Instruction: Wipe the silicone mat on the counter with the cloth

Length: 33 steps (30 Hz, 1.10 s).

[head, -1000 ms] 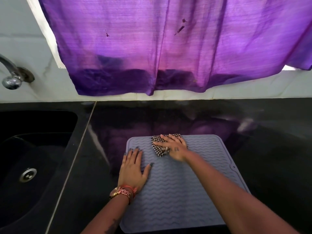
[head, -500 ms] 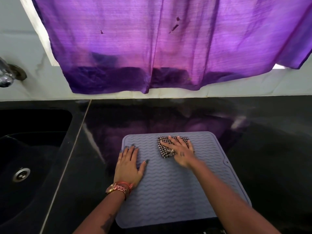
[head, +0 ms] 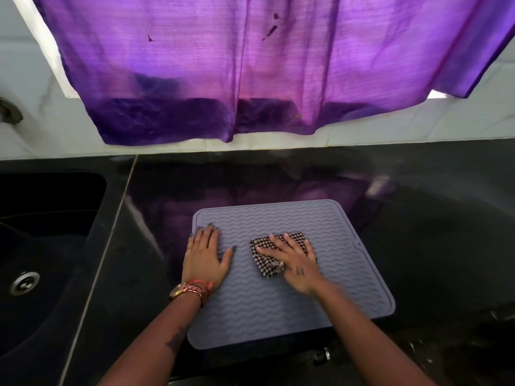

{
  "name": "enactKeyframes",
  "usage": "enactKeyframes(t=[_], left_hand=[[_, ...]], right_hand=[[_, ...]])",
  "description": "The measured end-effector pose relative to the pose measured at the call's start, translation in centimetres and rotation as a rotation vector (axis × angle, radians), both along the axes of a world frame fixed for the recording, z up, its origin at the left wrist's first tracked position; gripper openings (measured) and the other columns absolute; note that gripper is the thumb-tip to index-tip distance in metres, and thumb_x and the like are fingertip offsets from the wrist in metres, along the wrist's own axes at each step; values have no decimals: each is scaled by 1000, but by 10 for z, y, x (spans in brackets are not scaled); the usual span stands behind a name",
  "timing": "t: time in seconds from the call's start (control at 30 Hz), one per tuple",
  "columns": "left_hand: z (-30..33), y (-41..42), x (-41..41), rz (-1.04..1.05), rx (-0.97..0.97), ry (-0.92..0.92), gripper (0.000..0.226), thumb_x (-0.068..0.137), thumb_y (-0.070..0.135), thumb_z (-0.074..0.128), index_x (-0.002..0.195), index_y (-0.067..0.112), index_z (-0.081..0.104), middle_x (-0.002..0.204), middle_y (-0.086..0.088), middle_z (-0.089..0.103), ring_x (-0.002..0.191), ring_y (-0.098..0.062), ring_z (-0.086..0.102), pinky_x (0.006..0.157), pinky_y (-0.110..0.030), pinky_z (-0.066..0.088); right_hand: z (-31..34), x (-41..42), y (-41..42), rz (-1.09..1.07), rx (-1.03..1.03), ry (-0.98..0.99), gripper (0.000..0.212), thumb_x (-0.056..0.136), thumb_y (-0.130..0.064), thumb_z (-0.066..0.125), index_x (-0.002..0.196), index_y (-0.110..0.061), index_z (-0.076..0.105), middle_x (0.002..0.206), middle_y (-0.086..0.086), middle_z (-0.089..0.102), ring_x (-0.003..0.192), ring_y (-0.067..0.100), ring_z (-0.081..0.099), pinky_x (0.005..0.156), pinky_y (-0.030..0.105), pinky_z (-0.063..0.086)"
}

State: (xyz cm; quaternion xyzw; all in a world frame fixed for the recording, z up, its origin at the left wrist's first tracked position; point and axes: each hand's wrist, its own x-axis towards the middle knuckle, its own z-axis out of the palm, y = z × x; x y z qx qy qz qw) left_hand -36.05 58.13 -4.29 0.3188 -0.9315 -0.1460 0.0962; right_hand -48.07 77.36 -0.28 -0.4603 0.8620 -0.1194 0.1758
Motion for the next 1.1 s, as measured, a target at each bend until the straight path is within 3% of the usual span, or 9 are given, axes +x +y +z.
enactKeyframes(t=[0.17, 0.3, 0.37, 0.47, 0.6, 0.77, 0.83, 0.97, 1.1], left_hand=[[1, -1, 2, -12, 14, -20, 91, 73, 69, 4, 145, 18, 23, 156, -1, 18, 145, -19, 11, 119, -35, 2], [1, 1, 3, -15, 0, -19, 92, 73, 69, 3, 146, 17, 22, 156, -1, 17, 145, -20, 11, 120, -35, 2], [1, 1, 2, -18, 7, -17, 91, 73, 69, 4, 145, 17, 23, 156, -2, 18, 145, -21, 11, 119, -35, 2], [1, 2, 2, -19, 1, -16, 90, 73, 68, 5, 145, 17, 24, 156, -3, 19, 145, -21, 12, 119, -35, 1], [2, 2, 4, -23, 4, -22, 91, 73, 68, 3, 145, 16, 23, 156, -3, 18, 145, -21, 11, 119, -36, 2], [2, 2, 5, -21, -3, -23, 91, 73, 68, 3, 145, 16, 24, 156, -3, 19, 145, -22, 13, 120, -37, 3], [2, 2, 4, -20, 4, -21, 91, 73, 68, 3, 145, 16, 24, 156, -4, 19, 145, -22, 13, 119, -37, 3], [1, 2, 3, -24, 0, -23, 90, 74, 68, 4, 145, 16, 24, 156, -4, 19, 145, -22, 13, 119, -37, 2], [1, 2, 3, -23, 3, -32, 91, 73, 69, 3, 145, 17, 23, 156, -3, 18, 145, -21, 12, 119, -36, 1]], right_hand=[[21, -16, -5, 27, 33, -208, 77, 80, 6, 38, 135, -47, 40, 158, -11, 16, 147, 13, 4, 118, 47, -7], [41, -11, 9, -46, -169, -360, 62, 83, 5, 53, 130, -35, 53, 148, -5, 41, 139, 10, 31, 110, 16, 19], [28, 5, 23, -4, -111, -284, 70, 84, 4, 48, 134, -44, 43, 153, -8, 30, 143, 10, 21, 115, 25, 9], [-4, 31, 38, 92, 18, 54, 81, 84, -6, 42, 135, -61, 13, 158, -18, 4, 147, 14, -5, 115, 47, -14], [3, 25, 34, 109, 56, -38, 81, 83, -2, 41, 138, -57, 19, 158, -19, 4, 147, 12, -7, 114, 46, -14], [38, 33, 48, 79, -17, -155, 77, 81, 7, 45, 138, -44, 38, 154, -14, 25, 144, 5, 15, 117, 32, 1], [30, 53, 67, 94, -12, -113, 79, 83, 6, 43, 139, -48, 31, 156, -15, 17, 144, 3, 6, 114, 27, -5], [-1, 80, 87, 148, 22, 51, 88, 84, -4, 40, 135, -63, -2, 152, -22, -16, 141, 9, -24, 111, 34, -25], [8, 68, 85, 166, 14, -32, 85, 84, 1, 41, 136, -60, 11, 155, -22, -4, 142, 3, -16, 114, 33, -17]])
